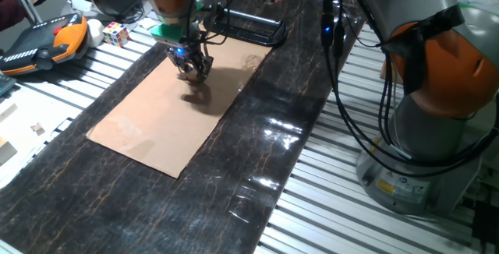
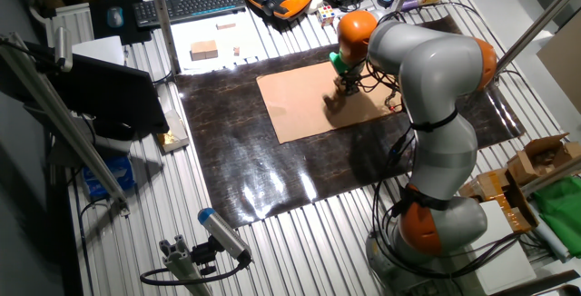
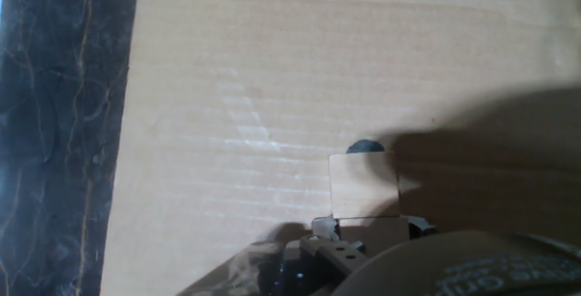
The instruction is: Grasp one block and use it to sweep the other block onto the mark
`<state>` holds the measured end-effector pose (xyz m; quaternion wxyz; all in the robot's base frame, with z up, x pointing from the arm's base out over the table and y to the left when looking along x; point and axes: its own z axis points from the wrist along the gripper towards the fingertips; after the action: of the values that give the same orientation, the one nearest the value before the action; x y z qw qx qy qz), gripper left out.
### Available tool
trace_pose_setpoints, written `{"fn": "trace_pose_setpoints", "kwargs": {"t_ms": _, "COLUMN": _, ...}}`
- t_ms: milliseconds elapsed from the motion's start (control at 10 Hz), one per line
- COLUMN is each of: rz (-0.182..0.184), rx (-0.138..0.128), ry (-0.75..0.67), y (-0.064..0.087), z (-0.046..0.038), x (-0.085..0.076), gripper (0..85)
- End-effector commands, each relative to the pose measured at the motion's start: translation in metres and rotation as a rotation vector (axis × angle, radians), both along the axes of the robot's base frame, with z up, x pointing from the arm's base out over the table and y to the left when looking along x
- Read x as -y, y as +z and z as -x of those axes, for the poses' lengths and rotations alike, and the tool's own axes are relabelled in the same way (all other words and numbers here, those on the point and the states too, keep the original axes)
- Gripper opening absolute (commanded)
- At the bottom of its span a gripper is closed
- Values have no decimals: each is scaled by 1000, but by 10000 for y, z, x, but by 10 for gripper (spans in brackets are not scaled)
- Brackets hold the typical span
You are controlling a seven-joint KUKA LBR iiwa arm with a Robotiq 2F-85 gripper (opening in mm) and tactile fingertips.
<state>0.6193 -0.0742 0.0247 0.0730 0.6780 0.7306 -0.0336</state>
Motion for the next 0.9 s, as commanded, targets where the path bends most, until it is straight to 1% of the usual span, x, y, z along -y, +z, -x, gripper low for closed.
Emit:
{"fn": "trace_pose_setpoints", "kwargs": {"t_ms": 0, "rz": -3, "rx": -1, "ry": 1, "y": -1, "z": -2, "x": -11, "gripper": 7}}
{"fn": "trace_pose_setpoints", "kwargs": {"t_ms": 300, "rz": -16, "rx": -7, "ry": 0, "y": 10, "z": -10, "x": -25, "gripper": 7}}
{"fn": "trace_pose_setpoints", "kwargs": {"t_ms": 700, "rz": -17, "rx": -10, "ry": -1, "y": 11, "z": -15, "x": -31, "gripper": 7}}
{"fn": "trace_pose_setpoints", "kwargs": {"t_ms": 800, "rz": -23, "rx": -9, "ry": 3, "y": 17, "z": -13, "x": -31, "gripper": 13}}
